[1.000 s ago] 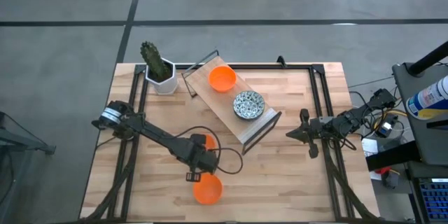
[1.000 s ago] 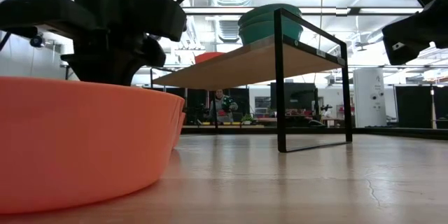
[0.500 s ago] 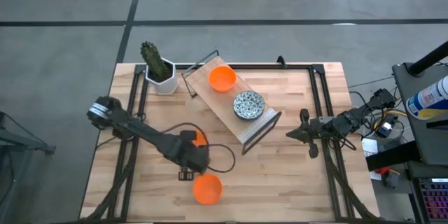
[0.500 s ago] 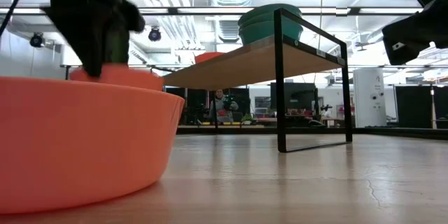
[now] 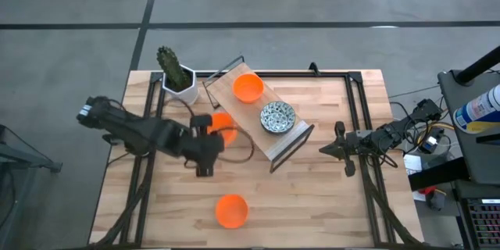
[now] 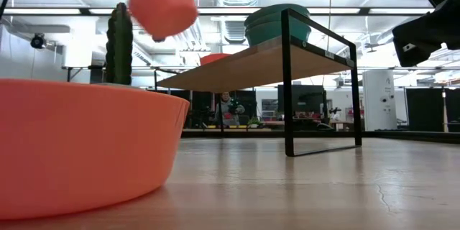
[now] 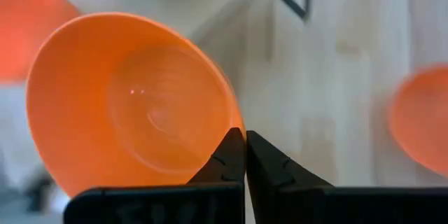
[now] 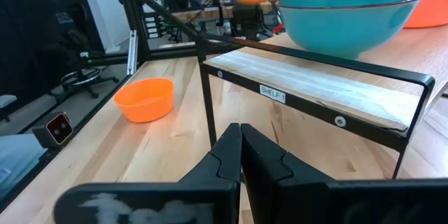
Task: Pick & Place Mini bowls
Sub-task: Stack the top orange bowl on the orange bowl on the shelf
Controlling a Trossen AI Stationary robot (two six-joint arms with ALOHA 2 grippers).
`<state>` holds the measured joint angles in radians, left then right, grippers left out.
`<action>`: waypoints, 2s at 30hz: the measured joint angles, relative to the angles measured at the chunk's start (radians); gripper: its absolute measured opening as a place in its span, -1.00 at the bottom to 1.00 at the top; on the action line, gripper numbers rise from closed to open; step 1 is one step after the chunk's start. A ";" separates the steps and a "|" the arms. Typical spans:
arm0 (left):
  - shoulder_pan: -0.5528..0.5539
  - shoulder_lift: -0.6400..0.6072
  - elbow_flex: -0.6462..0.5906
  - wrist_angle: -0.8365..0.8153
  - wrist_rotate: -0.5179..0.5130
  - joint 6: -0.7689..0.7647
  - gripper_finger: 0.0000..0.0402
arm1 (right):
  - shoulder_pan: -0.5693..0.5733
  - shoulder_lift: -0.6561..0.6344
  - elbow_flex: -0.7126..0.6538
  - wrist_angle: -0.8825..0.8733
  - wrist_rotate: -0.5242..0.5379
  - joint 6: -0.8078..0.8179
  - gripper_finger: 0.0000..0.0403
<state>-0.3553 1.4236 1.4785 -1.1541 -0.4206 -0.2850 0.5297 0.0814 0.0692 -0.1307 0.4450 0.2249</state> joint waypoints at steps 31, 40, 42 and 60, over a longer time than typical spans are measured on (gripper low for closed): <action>0.655 0.447 0.606 -0.184 0.239 0.649 -1.00 | 0.000 0.000 0.000 0.000 0.000 0.000 -0.96; 0.655 0.490 0.597 -0.170 0.241 0.667 -1.00 | 0.000 0.000 0.000 0.000 0.000 0.000 -0.96; 0.655 0.491 0.596 -0.184 0.247 0.667 -1.00 | 0.000 0.000 0.000 0.000 0.000 0.000 -0.96; 0.653 0.491 0.596 -0.197 0.243 0.609 -0.61 | 0.000 0.000 0.000 0.000 0.000 0.000 -0.96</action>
<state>0.2976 1.9141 2.0749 -1.3509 -0.1774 0.3241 0.5297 0.0814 0.0691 -0.1303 0.4450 0.2249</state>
